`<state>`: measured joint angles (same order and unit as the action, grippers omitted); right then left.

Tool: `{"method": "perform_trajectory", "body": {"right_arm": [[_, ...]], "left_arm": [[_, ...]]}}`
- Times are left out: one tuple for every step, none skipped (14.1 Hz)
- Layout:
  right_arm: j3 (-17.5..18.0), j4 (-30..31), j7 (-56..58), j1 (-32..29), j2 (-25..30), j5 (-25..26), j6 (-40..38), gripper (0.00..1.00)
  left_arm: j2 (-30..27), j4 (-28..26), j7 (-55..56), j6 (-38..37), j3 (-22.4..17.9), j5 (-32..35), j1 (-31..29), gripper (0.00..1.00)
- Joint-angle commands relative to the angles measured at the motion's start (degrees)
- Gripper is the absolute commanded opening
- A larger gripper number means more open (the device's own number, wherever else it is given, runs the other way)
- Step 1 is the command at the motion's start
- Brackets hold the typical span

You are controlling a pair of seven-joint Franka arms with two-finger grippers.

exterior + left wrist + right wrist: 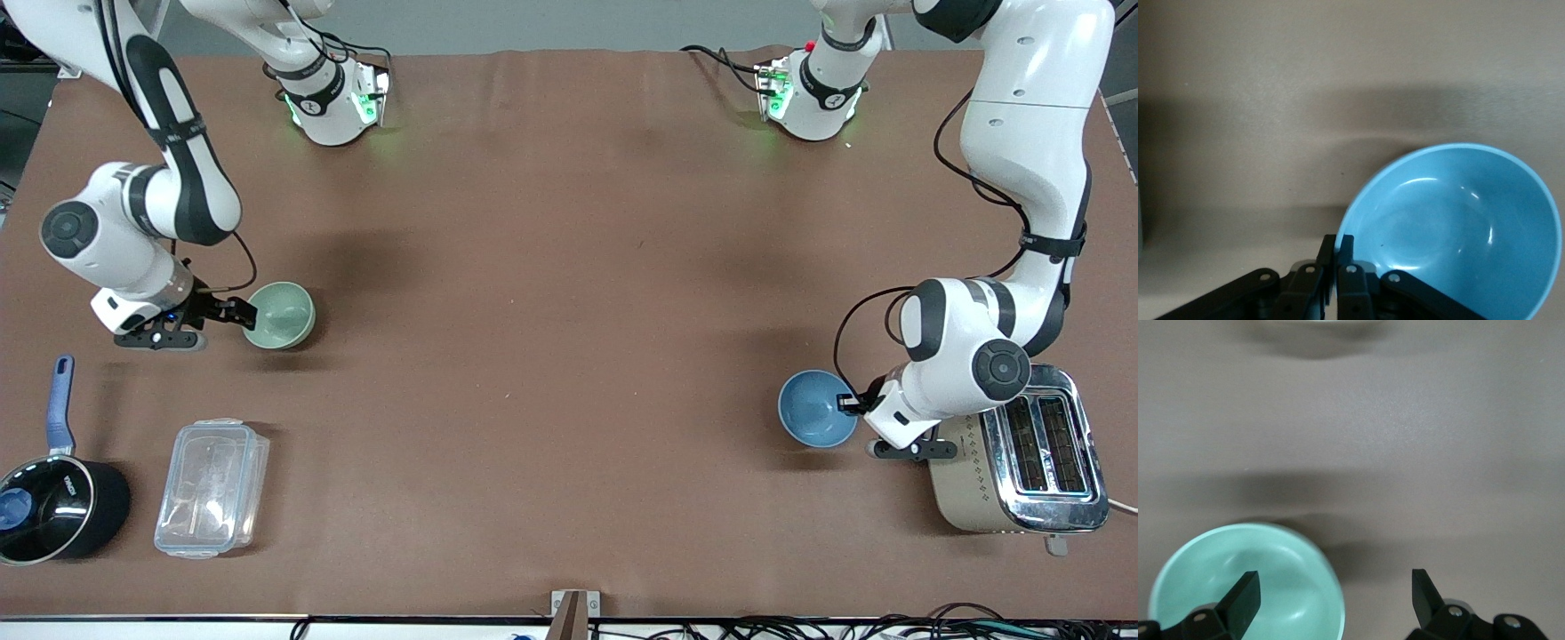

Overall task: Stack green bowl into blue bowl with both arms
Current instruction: 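Grip the blue bowl with the left gripper while the right gripper grips the green bowl, then slide the blue bowl with the left gripper while the right gripper slides the green bowl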

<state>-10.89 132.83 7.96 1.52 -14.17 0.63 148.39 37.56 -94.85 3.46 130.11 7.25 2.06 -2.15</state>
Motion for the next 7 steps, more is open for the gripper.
{"method": "perform_trajectory", "body": {"right_arm": [[0.25, 1.38, 0.48, -0.64, -1.47, 0.69, 2.51, 1.00], [0.34, 1.99, 0.48, -0.64, -1.74, 0.69, 3.21, 0.98], [0.34, 2.69, 0.48, -0.55, -1.74, 0.69, 3.92, 0.94], [0.34, 3.13, 0.56, -0.46, -1.74, 0.69, 4.01, 0.90], [0.34, 3.23, 0.56, -0.55, -1.65, 0.69, 4.01, 0.80], [0.34, 3.23, 0.56, -0.55, -1.74, 0.69, 4.01, 0.66], [0.34, 3.23, 0.48, -0.64, -1.74, 0.69, 3.93, 0.51]], "left_arm": [[-2.75, -0.16, 4.16, -2.57, 4.15, 0.40, 0.13, 0.00], [-3.28, -0.16, 6.80, -3.62, 6.87, 0.40, 0.13, 0.00], [-3.63, 0.27, 11.35, -4.07, 10.30, 0.49, 0.48, 0.00], [-3.55, 0.63, 16.62, -4.16, 13.64, 0.58, 1.00, 0.00], [-3.29, 0.98, 21.45, -3.99, 15.84, 1.10, 2.31, 0.00], [-2.85, 2.11, 25.68, -3.99, 16.91, 1.28, 4.68, 0.00], [-2.50, 2.73, 28.51, -3.90, 16.92, 1.19, 7.92, 0.00]]}}
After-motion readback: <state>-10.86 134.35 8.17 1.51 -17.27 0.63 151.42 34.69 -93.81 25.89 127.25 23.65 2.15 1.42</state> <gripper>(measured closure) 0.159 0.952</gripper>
